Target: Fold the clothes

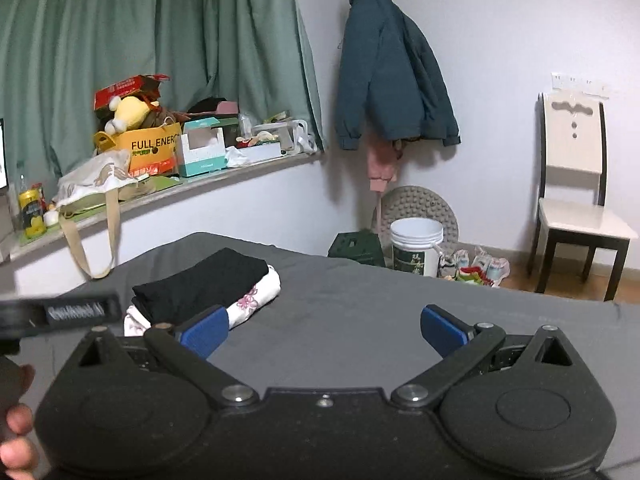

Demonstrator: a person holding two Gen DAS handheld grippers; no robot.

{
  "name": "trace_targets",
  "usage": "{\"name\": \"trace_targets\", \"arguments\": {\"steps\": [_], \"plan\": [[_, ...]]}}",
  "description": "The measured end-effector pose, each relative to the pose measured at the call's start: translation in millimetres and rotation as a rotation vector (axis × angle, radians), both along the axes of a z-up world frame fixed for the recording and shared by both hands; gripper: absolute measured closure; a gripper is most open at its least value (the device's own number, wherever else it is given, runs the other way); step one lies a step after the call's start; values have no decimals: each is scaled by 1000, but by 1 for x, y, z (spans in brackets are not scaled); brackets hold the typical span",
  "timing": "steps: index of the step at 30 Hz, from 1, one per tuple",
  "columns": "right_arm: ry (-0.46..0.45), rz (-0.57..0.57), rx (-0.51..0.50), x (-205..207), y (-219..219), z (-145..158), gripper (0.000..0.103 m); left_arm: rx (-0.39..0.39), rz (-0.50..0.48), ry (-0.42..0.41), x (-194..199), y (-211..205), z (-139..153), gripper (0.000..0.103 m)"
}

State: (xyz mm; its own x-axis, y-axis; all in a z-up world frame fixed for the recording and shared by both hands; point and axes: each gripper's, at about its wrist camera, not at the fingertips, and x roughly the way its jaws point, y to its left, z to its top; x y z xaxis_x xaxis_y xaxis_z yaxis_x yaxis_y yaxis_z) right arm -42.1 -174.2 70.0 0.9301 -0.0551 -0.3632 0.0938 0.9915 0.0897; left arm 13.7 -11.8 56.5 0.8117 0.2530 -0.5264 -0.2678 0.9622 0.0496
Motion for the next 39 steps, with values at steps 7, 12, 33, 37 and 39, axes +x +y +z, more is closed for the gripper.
{"name": "trace_targets", "arguments": {"steps": [7,12,33,37,39], "plan": [[52,51,-32,7,19,-9,0,-9,-19,13,1,6,-12,0],[147,112,-14,17,24,-22,0,-30,-32,39,4,16,-26,0],[187,184,-69,13,30,-36,0,-126,-135,75,6,25,-38,0],[196,164,-79,16,28,-39,0,-112,-134,85,7,24,-40,0],[203,152,-81,17,25,-41,0,-107,-140,91,7,23,-41,0]]}}
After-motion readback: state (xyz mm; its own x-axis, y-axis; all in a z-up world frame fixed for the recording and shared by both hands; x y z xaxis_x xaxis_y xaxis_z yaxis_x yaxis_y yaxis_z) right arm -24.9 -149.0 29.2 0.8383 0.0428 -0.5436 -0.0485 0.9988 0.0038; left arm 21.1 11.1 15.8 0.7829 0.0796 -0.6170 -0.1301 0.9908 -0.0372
